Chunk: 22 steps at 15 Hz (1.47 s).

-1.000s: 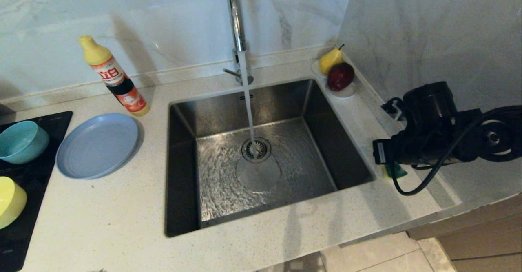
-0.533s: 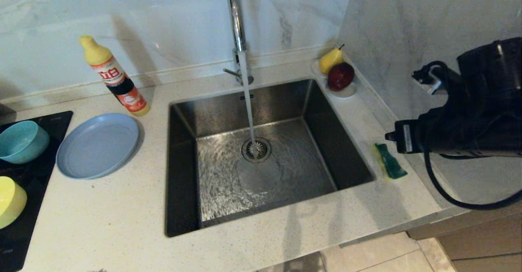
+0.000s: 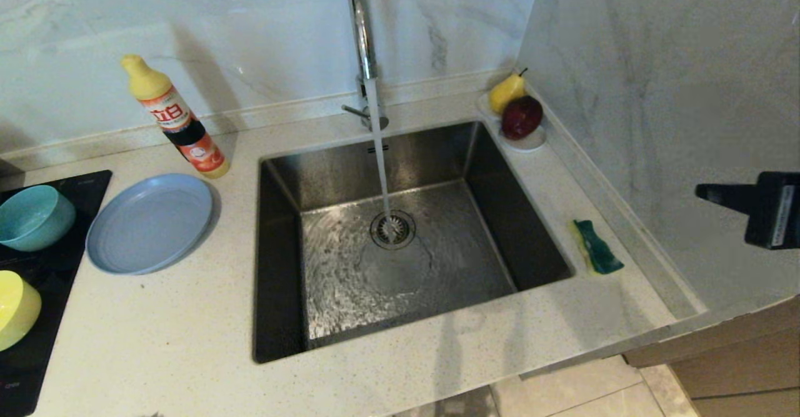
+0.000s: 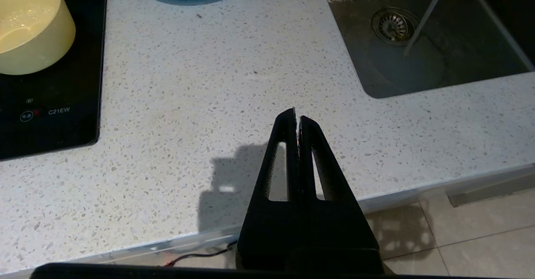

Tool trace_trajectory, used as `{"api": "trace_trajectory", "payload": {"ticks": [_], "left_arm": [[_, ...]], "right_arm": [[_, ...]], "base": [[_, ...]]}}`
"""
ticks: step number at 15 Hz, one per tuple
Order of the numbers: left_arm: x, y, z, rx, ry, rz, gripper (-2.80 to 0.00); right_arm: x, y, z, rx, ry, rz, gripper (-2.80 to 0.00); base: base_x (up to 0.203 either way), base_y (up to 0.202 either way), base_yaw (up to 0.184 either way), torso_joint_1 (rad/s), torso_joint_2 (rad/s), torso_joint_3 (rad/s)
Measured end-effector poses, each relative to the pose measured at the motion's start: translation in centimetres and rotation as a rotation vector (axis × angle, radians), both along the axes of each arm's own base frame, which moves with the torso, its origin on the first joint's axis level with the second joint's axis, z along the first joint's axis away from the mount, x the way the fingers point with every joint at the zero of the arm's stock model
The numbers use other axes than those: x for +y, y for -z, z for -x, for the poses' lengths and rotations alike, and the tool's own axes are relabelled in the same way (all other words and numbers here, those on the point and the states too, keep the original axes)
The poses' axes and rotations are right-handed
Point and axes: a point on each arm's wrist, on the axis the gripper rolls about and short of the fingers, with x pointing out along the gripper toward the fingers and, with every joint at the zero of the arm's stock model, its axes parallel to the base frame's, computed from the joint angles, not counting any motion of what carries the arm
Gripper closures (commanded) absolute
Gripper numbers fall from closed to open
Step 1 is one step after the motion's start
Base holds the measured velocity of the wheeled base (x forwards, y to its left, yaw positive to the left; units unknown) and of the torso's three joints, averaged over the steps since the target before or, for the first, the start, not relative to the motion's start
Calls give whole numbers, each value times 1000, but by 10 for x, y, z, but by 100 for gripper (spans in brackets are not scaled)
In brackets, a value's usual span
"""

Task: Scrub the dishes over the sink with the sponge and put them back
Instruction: Turn off the faucet

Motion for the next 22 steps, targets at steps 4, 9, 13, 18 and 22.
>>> {"api": "trace_trajectory", "payload": {"ticks": [4,9,13,18,22], "left_arm": [[0,0,0,0,0,0,0],[0,0,0,0,0,0,0],[0,0,0,0,0,0,0],[0,0,0,-1,0,0,0],[0,0,0,0,0,0,0]], "right_arm": [[-25,-3,46,-122,73,-91,0],[-57,23,98,-203,182,-104,0],[-70,60,127,-221,293,-72,0],[-75,110,149,-210,423,-15,0],[-76,136,157,-231,524,7,0]], "base": [[0,0,0,0,0,0],[0,0,0,0,0,0],[0,0,0,0,0,0],[0,0,0,0,0,0],[0,0,0,0,0,0]]}}
